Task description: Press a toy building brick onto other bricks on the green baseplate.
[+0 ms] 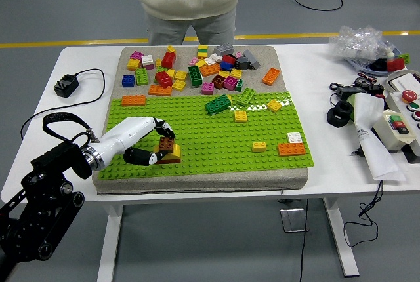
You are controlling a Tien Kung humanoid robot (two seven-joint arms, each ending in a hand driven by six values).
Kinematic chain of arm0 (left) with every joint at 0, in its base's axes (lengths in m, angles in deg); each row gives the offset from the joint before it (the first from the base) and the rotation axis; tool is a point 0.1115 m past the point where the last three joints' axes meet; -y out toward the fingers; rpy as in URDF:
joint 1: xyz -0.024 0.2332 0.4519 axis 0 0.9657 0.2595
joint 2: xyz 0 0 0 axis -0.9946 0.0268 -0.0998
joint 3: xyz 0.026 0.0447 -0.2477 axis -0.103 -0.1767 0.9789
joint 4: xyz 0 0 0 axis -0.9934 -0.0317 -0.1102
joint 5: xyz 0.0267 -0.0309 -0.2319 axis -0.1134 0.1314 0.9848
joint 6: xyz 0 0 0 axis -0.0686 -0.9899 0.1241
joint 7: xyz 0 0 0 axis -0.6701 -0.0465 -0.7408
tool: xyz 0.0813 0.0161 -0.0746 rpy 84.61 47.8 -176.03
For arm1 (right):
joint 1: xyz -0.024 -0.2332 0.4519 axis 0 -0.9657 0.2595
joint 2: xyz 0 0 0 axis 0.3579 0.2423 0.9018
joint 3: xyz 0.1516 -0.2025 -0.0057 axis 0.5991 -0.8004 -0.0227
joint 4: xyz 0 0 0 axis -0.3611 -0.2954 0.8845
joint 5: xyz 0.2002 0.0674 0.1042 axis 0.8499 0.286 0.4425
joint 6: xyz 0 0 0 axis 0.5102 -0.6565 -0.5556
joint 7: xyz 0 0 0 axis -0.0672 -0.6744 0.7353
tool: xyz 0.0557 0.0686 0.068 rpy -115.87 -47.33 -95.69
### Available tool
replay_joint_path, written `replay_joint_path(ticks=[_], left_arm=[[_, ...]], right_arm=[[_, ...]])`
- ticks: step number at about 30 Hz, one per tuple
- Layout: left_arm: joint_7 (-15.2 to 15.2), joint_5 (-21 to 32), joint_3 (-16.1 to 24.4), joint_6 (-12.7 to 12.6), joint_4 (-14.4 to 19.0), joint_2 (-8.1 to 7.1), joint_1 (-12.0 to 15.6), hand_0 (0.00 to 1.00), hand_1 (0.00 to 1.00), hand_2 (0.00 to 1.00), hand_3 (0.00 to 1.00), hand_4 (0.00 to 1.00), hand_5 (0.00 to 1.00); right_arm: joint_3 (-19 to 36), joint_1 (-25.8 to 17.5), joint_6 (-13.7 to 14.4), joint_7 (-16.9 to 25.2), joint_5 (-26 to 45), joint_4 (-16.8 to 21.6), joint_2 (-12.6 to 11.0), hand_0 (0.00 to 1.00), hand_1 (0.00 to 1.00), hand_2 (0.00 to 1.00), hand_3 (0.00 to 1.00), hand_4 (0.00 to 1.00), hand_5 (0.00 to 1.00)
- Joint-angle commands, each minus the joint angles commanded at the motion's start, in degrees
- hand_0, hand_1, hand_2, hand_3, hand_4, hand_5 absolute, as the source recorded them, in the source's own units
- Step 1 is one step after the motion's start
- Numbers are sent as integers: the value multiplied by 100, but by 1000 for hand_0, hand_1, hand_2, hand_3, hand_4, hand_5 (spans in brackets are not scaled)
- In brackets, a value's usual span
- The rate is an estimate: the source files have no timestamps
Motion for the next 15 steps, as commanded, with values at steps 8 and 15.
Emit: replay_joint_path(ticks=[8,15], left_arm=[[5,0,-7,72,-42,11,-13,756,686,549,604,520,2],[8,0,-7,103,-41,8,-21,772,695,551,609,539,2]], right_arm=[[7,9,6,-10,6,0,-4,802,732,755,745,998,667],[4,13,10,-6,16,0,-1,803,732,755,745,998,667]])
